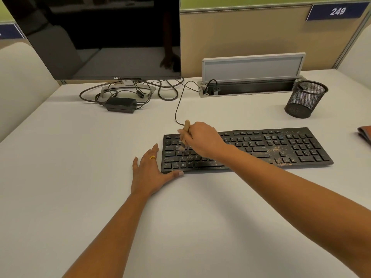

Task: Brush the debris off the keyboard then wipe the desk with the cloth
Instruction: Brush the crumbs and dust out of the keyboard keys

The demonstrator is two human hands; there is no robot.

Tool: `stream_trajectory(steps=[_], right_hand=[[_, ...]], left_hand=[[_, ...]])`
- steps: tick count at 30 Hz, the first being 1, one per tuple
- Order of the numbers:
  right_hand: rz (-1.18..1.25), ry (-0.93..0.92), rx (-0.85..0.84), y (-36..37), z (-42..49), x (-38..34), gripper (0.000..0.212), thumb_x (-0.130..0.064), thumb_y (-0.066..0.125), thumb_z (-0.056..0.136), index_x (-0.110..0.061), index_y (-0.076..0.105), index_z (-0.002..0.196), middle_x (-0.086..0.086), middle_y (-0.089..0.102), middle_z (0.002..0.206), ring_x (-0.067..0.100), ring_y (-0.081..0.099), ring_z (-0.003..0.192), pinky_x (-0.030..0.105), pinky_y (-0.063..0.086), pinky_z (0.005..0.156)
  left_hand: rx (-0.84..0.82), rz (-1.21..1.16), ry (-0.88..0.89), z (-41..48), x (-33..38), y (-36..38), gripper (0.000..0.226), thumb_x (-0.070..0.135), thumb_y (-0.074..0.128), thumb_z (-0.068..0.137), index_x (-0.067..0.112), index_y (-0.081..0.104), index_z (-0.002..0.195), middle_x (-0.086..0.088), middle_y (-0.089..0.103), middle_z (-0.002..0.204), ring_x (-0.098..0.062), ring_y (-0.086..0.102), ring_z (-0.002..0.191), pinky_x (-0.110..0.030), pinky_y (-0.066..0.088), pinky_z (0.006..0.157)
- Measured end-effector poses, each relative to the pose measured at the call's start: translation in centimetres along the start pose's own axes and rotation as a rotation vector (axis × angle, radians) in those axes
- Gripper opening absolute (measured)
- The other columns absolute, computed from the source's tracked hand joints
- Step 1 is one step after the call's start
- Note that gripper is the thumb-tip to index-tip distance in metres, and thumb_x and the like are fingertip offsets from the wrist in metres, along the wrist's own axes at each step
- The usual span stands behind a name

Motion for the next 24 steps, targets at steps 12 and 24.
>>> stream_trajectory(steps=[12, 24], right_hand=[[0.075, 0.024, 0.082, 0.6, 0.1, 0.8, 0.054, -0.035, 0.026, 0.101, -0.003, 0.066, 0.082, 0.012, 0.068, 0.082, 0.027, 0.061, 0.079, 0.041, 0.050, 0.076], [0.129, -0.033, -0.133, 1.1, 0.6, 0.2, 0.043, -0.039, 0.037, 0.099, -0.011, 0.069, 0.092, -0.002, 0.055, 0.071, 0.013, 0.048, 0.064, 0.027, 0.033, 0.056]], left_hand=[[0.003, -0.005, 0.001, -0.1, 0.1, -0.1, 0.129, 0.085, 0.051, 0.048, 0.020, 0.013, 0.152, 0.004, 0.030, 0.154, -0.011, 0.021, 0.144, -0.041, -0.001, 0.119], [0.015, 0.001, 0.001, 0.0, -0.1, -0.1, 0.129, 0.087, 0.049, 0.046, 0.021, 0.015, 0.152, 0.004, 0.032, 0.153, -0.011, 0.024, 0.142, -0.042, 0.001, 0.119]])
Point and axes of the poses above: each hand's wrist, its own z-axis towards the middle knuckle, its own y-axis out of the palm, x = y × z, the point moved 9 cm from there along z, towards the middle knuckle
